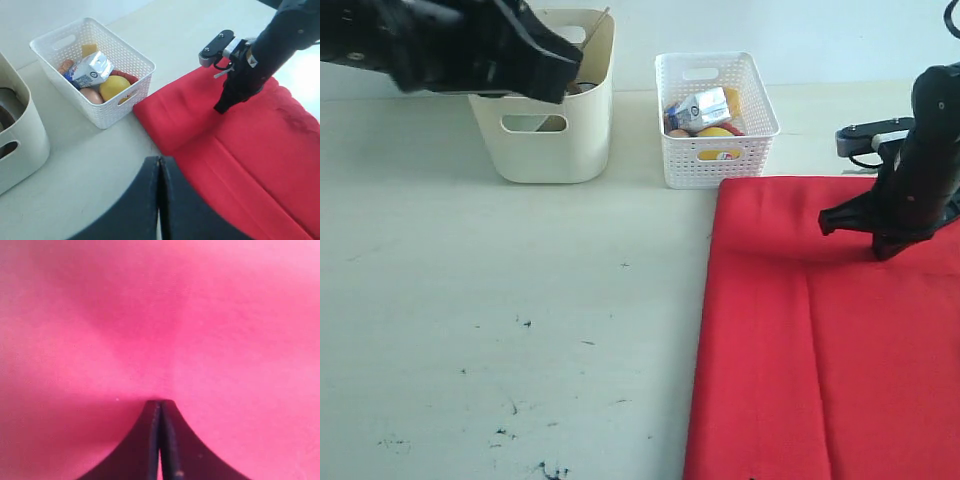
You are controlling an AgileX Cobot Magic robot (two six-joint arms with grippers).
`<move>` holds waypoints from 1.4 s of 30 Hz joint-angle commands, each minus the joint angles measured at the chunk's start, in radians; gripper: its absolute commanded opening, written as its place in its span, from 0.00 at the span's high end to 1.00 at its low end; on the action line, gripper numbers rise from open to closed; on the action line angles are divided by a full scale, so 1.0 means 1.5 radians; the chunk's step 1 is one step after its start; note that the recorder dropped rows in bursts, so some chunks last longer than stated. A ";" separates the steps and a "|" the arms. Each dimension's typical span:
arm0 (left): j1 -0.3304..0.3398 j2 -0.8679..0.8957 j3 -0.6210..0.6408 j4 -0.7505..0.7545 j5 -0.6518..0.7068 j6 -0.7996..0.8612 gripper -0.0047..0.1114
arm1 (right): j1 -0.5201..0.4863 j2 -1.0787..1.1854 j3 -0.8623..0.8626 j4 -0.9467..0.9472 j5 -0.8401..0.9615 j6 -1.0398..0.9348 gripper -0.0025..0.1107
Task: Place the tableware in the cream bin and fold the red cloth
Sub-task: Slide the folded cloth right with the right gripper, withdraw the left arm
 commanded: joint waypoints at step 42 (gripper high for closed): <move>0.001 -0.593 0.182 0.181 0.240 -0.200 0.96 | -0.198 0.165 -0.146 0.046 -0.048 -0.014 0.98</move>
